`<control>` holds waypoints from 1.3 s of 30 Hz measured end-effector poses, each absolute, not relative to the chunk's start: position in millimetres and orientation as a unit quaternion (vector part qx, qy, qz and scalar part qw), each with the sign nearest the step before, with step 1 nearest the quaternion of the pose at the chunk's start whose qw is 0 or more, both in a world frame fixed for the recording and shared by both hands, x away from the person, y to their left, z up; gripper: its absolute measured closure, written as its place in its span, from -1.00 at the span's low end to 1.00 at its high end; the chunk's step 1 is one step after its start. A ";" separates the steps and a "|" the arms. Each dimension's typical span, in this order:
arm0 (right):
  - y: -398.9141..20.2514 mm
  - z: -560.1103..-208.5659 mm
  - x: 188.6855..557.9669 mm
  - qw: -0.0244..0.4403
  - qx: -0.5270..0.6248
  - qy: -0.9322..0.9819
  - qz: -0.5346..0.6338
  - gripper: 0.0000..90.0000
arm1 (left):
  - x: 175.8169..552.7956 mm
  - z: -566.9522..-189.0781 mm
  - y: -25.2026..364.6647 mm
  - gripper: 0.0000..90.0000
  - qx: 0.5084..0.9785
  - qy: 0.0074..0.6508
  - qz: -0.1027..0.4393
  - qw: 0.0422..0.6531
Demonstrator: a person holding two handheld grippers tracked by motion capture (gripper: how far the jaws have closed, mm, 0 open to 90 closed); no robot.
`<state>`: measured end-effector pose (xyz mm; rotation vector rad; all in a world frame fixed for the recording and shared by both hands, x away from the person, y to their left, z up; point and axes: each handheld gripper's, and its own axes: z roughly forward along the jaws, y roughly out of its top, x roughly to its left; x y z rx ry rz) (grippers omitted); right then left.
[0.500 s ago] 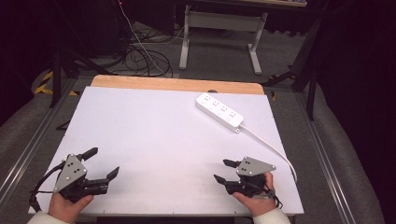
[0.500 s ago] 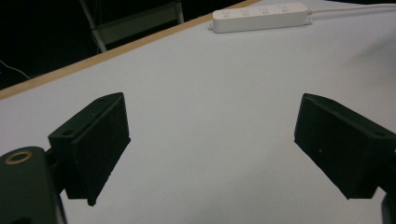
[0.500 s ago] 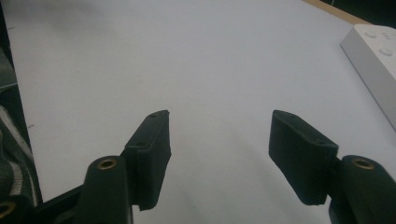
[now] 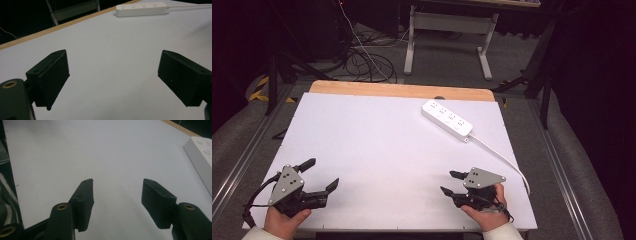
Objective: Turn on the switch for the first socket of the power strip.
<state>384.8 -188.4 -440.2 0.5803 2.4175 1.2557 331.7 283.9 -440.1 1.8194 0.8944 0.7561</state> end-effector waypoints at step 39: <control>-199.6 -373.3 448.8 0.176 0.252 0.848 0.432 0.12 | 331.5 -440.5 283.9 -0.76 0.742 0.365 0.313 0.467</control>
